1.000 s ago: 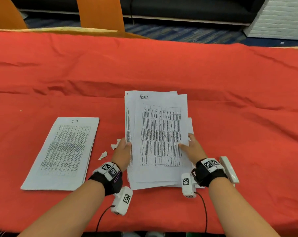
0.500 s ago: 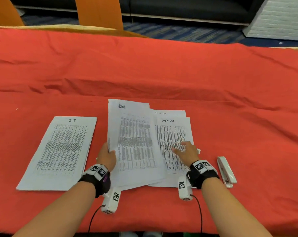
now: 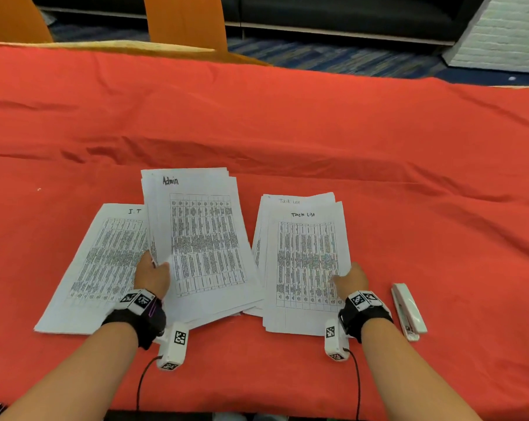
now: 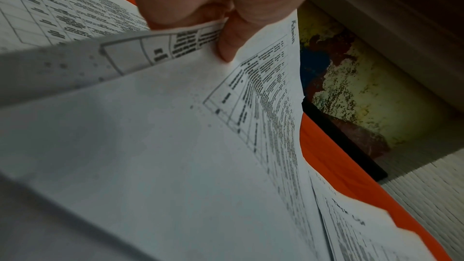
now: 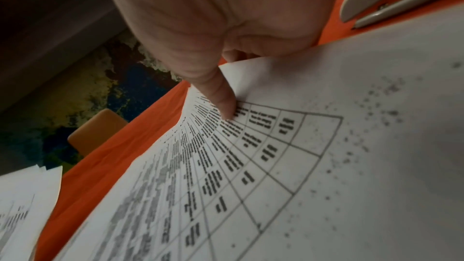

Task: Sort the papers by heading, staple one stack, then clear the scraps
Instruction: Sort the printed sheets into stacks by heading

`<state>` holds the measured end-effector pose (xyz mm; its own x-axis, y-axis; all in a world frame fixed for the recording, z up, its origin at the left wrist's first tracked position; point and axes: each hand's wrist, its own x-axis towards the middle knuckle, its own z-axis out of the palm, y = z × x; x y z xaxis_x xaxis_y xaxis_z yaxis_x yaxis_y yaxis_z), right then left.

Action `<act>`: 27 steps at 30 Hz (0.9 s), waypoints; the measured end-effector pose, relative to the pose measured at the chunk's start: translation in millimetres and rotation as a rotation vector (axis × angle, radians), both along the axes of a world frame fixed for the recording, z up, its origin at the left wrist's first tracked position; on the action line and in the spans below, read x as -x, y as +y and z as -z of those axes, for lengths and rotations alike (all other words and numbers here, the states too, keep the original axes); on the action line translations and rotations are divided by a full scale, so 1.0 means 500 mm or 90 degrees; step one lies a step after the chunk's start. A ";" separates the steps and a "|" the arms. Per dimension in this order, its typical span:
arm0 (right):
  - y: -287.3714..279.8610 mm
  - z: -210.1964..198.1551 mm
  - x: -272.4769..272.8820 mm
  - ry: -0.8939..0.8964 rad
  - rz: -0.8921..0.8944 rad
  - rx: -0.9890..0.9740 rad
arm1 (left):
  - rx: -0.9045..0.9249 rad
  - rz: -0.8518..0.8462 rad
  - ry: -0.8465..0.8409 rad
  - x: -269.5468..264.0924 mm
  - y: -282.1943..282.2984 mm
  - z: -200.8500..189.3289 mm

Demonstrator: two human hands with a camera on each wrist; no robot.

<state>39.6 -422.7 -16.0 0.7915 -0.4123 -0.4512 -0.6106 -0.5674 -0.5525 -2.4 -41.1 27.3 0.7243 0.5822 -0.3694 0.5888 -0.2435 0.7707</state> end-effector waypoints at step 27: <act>0.011 -0.023 -0.018 -0.067 0.026 -0.133 | -0.002 0.014 -0.020 0.000 0.015 -0.011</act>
<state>48.7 -417.2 -4.8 0.8229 -0.3515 -0.4464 -0.5641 -0.4104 -0.7165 -2.4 -33.8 32.9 0.7476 0.5674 -0.3452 0.5595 -0.2580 0.7876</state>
